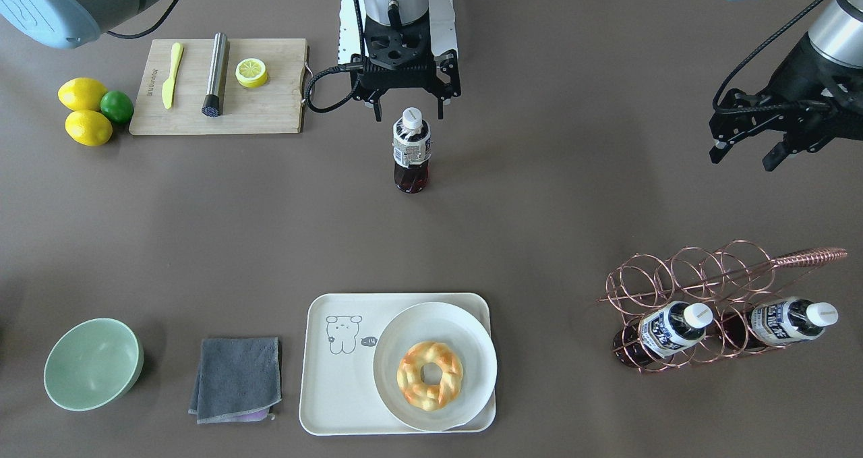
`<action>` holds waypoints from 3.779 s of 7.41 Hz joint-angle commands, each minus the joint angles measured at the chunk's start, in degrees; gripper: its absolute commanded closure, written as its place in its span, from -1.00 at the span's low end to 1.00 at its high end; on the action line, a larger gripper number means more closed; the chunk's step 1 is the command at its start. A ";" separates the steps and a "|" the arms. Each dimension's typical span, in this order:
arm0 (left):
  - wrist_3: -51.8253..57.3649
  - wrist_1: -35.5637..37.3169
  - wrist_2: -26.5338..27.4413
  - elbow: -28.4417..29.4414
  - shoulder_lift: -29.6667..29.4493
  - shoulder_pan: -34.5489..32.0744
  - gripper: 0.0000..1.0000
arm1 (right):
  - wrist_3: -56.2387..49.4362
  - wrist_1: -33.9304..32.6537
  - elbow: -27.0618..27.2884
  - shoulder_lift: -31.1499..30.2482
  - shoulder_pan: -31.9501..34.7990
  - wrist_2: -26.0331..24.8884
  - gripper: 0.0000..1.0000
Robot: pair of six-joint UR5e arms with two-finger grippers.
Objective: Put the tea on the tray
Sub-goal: 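Withdraw the left gripper toward the rack while the right gripper reaches for the bottle, then grasp the tea bottle with the right gripper and lift it, then lower the tea bottle onto the tray beside the plate and release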
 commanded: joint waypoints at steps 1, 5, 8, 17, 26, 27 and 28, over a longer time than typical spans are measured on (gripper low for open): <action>-0.04 -0.03 -0.05 -0.01 0.02 -0.02 -0.58 | -0.31 -0.02 -1.75 -0.34 -1.85 -1.83 -0.57; -0.04 -0.03 0.03 0.25 0.02 -0.02 -0.59 | -2.67 -0.11 -1.93 -0.52 -1.60 -2.64 1.00; -0.04 -0.03 0.03 0.26 0.02 -0.02 -0.59 | -5.83 -1.41 -1.58 0.36 3.30 0.41 1.00; 3.80 -9.96 -6.20 -4.74 15.46 -10.29 -0.60 | -26.94 18.88 -39.09 9.22 25.74 15.64 1.00; 7.70 -9.96 -7.09 -4.93 16.98 -13.21 -0.64 | -26.50 23.71 -43.24 10.20 24.33 14.94 -0.98; 7.70 -9.96 -7.17 -4.84 16.98 -13.21 -0.64 | -26.50 23.62 -42.72 10.12 24.42 14.94 -1.00; 7.52 -9.78 -7.18 -4.75 17.07 -13.21 -0.65 | -26.93 23.19 -41.50 9.85 24.51 15.38 -1.00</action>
